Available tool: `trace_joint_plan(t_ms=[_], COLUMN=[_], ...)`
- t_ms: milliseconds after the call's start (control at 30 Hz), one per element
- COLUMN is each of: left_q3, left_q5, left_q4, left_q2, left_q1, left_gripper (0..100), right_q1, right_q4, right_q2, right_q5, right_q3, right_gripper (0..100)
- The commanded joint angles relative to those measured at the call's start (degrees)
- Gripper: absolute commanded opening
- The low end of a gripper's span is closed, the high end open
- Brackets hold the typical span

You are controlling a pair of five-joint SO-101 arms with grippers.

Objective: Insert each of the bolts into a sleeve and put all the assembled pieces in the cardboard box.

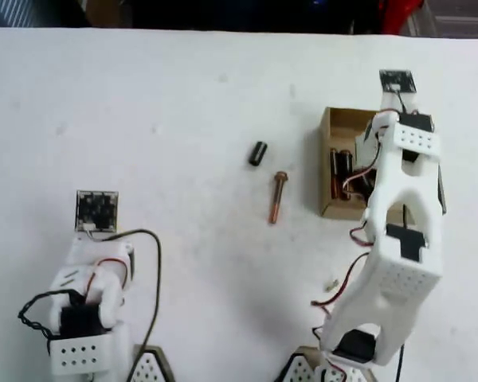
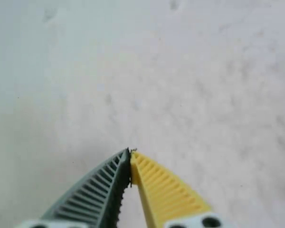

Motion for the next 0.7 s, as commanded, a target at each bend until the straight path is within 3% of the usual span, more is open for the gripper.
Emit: trace_joint_plan(t_ms=[0,500,667], left_q3=[-0.35,0.88,0.88], left_q5=[0.44,0.44,0.44], left_q4=[-1.93,-3.34,-3.34], left_q2=[-0.57,-0.57,-0.57], left_q1=[-0.13,-0.31,-0.4], left_gripper=[2,2,2], right_q1=[-2.33,-18.07,-22.46], right_q4=[3.56,25.1,26.86], right_q2=[-8.4,-32.57,-37.41], right_q5=[0.7,0.53,-11.52], right_q3=[-2.2,-2.02,-2.02], right_gripper=[19.9,14.4,14.5])
